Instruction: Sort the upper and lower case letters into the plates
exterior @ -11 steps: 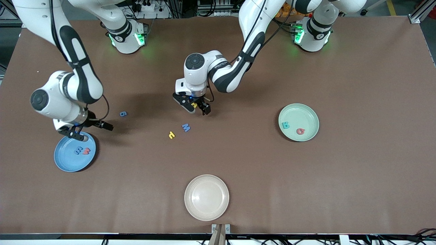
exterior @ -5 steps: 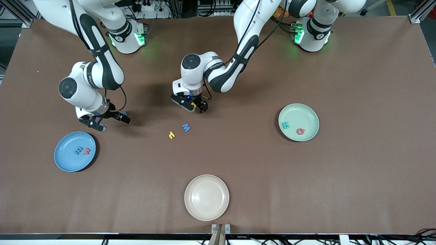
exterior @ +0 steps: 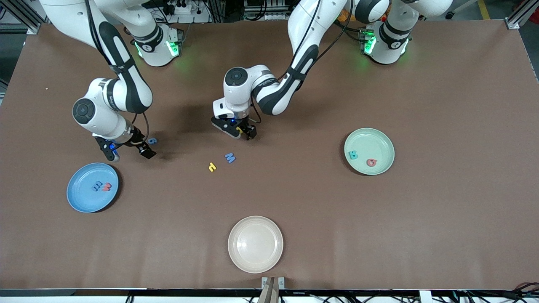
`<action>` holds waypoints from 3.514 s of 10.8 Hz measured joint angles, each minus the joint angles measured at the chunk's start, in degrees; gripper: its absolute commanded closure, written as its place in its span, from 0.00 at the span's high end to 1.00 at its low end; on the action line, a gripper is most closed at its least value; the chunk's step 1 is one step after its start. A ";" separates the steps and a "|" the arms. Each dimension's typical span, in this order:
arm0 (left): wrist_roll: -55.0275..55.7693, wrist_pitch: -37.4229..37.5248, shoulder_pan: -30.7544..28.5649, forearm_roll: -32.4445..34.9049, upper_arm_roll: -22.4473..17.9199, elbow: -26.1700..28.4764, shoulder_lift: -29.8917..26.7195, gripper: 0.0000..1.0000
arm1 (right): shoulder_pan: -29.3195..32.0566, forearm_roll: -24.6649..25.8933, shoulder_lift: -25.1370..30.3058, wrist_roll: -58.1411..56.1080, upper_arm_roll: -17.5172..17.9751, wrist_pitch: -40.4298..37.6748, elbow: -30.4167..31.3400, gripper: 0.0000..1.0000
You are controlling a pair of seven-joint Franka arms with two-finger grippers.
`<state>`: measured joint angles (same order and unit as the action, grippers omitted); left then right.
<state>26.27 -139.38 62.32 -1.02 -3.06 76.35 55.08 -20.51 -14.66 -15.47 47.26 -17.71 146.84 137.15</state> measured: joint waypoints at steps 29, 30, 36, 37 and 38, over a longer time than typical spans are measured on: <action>-34.31 36.43 -25.11 -0.02 -2.30 -1.61 -11.55 0.15 | -3.48 0.13 -1.12 -41.71 0.30 -2.78 0.91 1.00; -40.74 38.19 -29.19 -0.02 -2.34 -1.41 -12.50 0.16 | -3.38 0.13 -1.60 -42.48 0.20 -2.46 0.95 1.00; -50.69 39.72 -40.87 -0.61 -1.90 14.72 -18.62 0.26 | -2.64 0.13 -4.28 -44.63 -0.06 -0.25 1.21 1.00; -50.65 38.97 -42.10 -1.28 -1.86 17.89 -20.10 0.56 | -1.81 0.13 -4.61 -45.64 -0.12 -0.25 1.23 1.00; -50.66 38.09 -43.26 -1.53 -1.81 20.33 -21.34 1.00 | -0.97 0.13 -4.68 -46.39 -0.13 -0.30 1.25 1.00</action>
<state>-24.39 -101.30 19.06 -2.55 -4.87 96.68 33.74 -21.48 -14.54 -20.15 0.87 -17.84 146.55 138.40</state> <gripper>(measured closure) 0.590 0.000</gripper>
